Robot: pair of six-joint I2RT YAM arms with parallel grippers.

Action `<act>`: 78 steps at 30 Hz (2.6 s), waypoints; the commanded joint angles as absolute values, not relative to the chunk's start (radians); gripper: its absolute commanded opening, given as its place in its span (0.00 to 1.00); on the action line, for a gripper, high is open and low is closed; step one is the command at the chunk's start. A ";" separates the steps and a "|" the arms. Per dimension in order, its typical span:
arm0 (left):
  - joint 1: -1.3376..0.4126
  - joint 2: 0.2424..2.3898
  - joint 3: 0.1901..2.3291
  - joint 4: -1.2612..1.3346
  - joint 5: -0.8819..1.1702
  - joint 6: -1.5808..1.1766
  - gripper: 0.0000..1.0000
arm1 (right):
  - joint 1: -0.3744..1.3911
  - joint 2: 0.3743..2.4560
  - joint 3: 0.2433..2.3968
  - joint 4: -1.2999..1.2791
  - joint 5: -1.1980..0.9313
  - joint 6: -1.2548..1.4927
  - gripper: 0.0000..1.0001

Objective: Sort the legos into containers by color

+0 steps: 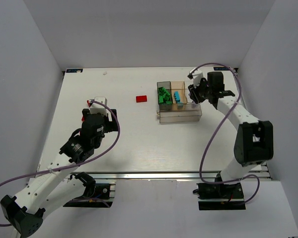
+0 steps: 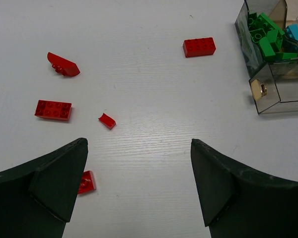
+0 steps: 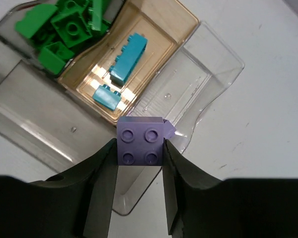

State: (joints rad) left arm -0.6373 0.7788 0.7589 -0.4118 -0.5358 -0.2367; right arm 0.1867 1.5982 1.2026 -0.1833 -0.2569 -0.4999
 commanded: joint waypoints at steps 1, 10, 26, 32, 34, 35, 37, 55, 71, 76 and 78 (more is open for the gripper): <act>-0.640 0.765 0.779 -0.416 -0.535 -0.242 0.94 | 0.178 1.683 1.287 -0.146 -0.201 -0.401 0.11; -0.640 0.793 0.778 -0.416 -0.531 -0.244 0.94 | 0.132 1.831 1.387 -0.155 -0.235 -0.368 0.50; -0.620 0.917 0.785 -0.437 -0.509 -0.356 0.06 | 0.101 1.662 1.280 -0.091 -0.495 -0.347 0.47; -0.532 1.077 0.824 -0.540 -0.483 -0.530 0.06 | 0.115 1.223 0.996 0.063 -0.781 -0.106 0.00; -0.462 1.149 0.827 -0.577 -0.476 -0.597 0.21 | 0.112 1.157 0.930 0.077 -0.859 -0.060 0.40; -0.436 1.166 0.833 -0.609 -0.444 -0.613 0.33 | 0.113 1.113 0.916 0.068 -0.882 -0.029 0.45; -0.359 1.201 0.836 -0.643 -0.401 -0.638 0.66 | 0.109 1.089 0.890 0.042 -0.931 -0.018 0.61; -0.071 1.373 0.775 -0.643 -0.181 -0.566 0.89 | 0.091 0.968 0.818 0.026 -0.968 -0.043 0.66; -0.069 1.410 0.798 -0.601 -0.027 -0.485 0.07 | 0.057 0.969 0.804 0.032 -0.983 -0.052 0.64; -0.103 1.263 0.805 -0.490 0.289 -0.440 0.00 | 0.054 0.974 0.815 0.002 -1.026 -0.109 0.59; -0.136 1.238 0.843 -0.441 0.413 -0.449 0.00 | 0.054 0.985 0.822 -0.049 -1.055 -0.126 0.49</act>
